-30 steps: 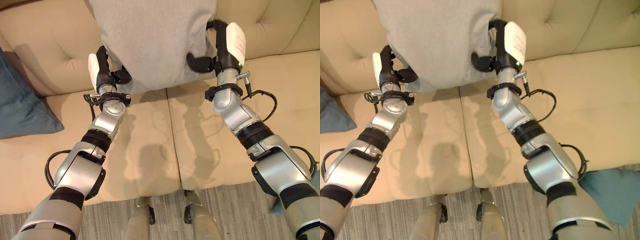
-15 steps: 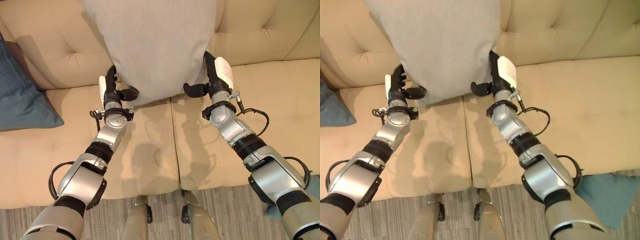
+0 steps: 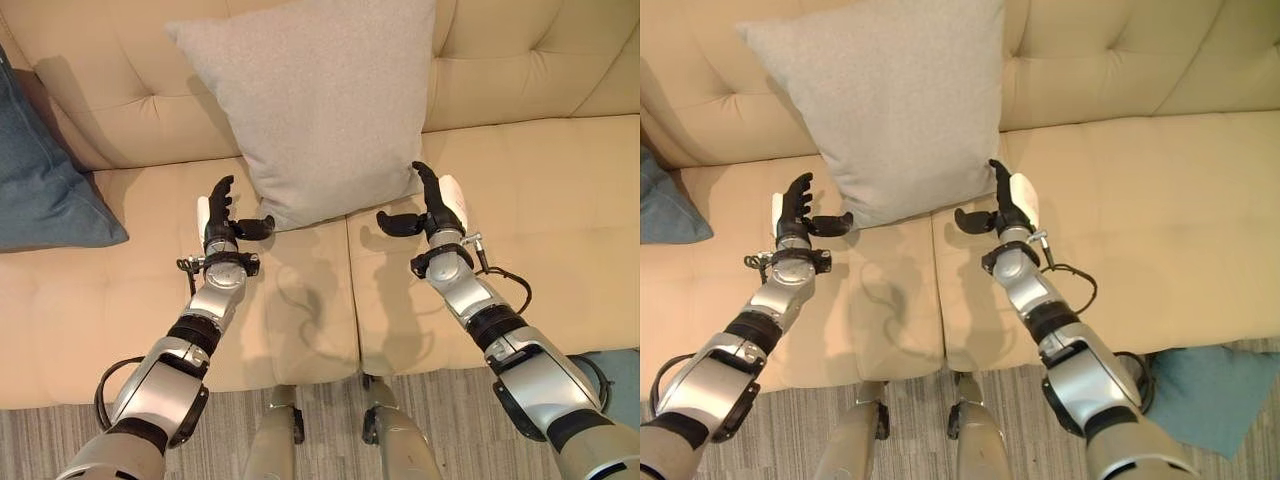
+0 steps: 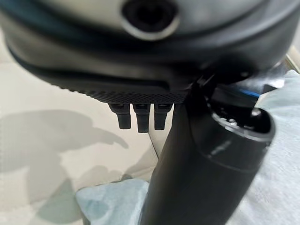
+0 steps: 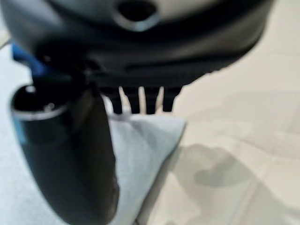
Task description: Pick up all the scattered cushions and arrange them neatly on the sofa.
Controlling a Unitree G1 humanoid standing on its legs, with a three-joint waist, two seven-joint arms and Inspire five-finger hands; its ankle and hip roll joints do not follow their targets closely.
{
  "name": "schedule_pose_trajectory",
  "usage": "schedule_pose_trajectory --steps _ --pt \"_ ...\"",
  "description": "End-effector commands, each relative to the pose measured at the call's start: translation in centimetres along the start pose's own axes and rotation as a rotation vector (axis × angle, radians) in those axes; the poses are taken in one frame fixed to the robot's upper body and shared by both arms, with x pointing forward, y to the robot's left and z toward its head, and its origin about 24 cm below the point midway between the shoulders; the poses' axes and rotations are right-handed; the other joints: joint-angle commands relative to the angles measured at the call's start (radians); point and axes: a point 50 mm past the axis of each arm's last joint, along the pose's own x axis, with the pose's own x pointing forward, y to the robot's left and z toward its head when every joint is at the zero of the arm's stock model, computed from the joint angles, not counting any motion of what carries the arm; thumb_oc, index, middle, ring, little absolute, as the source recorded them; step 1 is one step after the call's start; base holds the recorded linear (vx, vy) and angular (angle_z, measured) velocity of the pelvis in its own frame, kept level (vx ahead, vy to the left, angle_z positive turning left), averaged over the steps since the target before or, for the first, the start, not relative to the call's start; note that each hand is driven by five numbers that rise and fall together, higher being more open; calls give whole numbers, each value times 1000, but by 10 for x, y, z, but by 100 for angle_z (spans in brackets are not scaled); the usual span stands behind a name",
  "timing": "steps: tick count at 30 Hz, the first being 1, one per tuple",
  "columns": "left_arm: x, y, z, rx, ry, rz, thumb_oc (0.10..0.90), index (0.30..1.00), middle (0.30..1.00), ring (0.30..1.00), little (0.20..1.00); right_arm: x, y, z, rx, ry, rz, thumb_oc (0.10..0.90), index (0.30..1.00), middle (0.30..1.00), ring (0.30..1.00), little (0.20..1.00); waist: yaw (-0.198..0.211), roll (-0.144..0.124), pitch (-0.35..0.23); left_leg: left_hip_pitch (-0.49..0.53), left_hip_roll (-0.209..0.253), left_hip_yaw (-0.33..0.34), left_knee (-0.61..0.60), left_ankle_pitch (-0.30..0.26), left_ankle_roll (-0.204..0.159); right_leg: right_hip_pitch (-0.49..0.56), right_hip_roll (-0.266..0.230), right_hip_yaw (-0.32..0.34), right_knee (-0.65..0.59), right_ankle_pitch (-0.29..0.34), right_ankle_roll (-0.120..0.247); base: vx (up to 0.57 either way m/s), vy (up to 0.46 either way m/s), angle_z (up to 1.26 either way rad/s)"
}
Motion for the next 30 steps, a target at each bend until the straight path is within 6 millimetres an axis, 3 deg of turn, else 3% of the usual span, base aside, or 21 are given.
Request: schedule_pose_trajectory --steps 1,5,7,8,10,12,13,14,15,18,19,20,22,30 --pt "12 22 47 -14 -231 52 800 900 900 900 900 9 -19 39 129 -159 -88 800 900 900 900 900 7 -19 -48 6 -51 20 0 -80 -13 -22 -1 41 5 -74 49 0 0 0" --pt "7 34 45 -23 -264 62 800 900 900 900 900 4 -36 34 199 -180 -153 800 900 900 900 900 5 -19 -64 24 -47 22 0 -87 -12 -6 0 39 5 -81 48 12 -2 0" --pt "-6 42 28 -13 -267 46 800 900 900 900 900 -9 -51 15 222 -179 -184 800 900 900 900 900 1 -23 -82 52 -43 27 0 -98 -10 26 -2 38 5 -92 47 55 -10 2" --pt "-6 42 28 -12 -266 45 800 900 900 900 900 -10 -50 14 222 -178 -183 800 900 900 900 900 1 -23 -83 53 -43 27 0 -98 -10 26 -2 38 5 -92 47 67 -27 4" --pt "-26 49 -6 -2 -204 16 800 900 900 900 900 -31 -59 -23 201 -116 -171 800 900 900 900 900 -3 -32 -107 92 -42 31 0 -111 -7 70 0 35 5 -105 47 73 -35 8" --pt "-33 50 -18 -8 -169 6 800 900 900 900 900 -39 -59 -35 193 -88 -159 800 900 900 900 900 -4 -34 -113 105 -42 31 0 -115 -6 83 2 34 5 -108 47 54 -30 12" --pt "-48 54 -43 17 -105 -16 800 900 900 900 900 -53 -62 -61 142 -22 -144 800 900 900 900 900 -5 -37 -122 135 -40 32 0 -124 -3 114 3 34 5 -119 46 50 -36 0" --pt "-48 54 -43 18 -105 -16 800 900 900 900 900 -54 -62 -61 142 -22 -143 800 900 900 900 900 -6 -37 -123 132 -41 32 0 -121 -2 111 3 34 5 -117 46 52 -43 -5" --pt "-61 58 -64 31 -38 -25 800 900 900 900 900 -65 -64 -78 116 25 -137 800 900 900 900 900 -7 -37 -129 156 -40 34 0 -127 0 137 3 29 5 -126 45 33 -30 -3" --pt "-88 61 -100 7 93 -35 800 900 900 900 900 -83 -60 -102 92 112 -114 800 900 900 900 900 -3 -34 -131 196 -38 34 0 -136 2 181 5 24 5 -144 42 30 -24 1" --pt "-88 61 -100 7 93 -35 800 900 900 900 900 -83 -60 -102 92 112 -113 800 900 900 900 900 -3 -35 -134 191 -38 33 0 -132 3 177 4 23 5 -141 42 0 0 0" --pt "-102 59 -117 2 161 -51 800 900 900 900 900 -90 -55 -111 66 144 -93 800 900 900 900 900 0 -30 -136 207 -36 34 0 -135 4 192 3 19 5 -146 40 0 0 0" --pt "-112 55 -128 -10 208 -62 800 900 900 900 900 -91 -51 -112 49 152 -83 800 900 900 900 900 3 -26 -133 215 -36 35 0 -137 7 198 3 19 5 -149 39 0 0 0" --pt "-128 42 -134 -132 240 -88 800 900 900 900 900 -73 -34 -107 81 196 -116 800 900 900 900 900 32 -6 -114 147 -44 25 0 -115 7 131 2 13 5 -130 36 -41 -25 1"
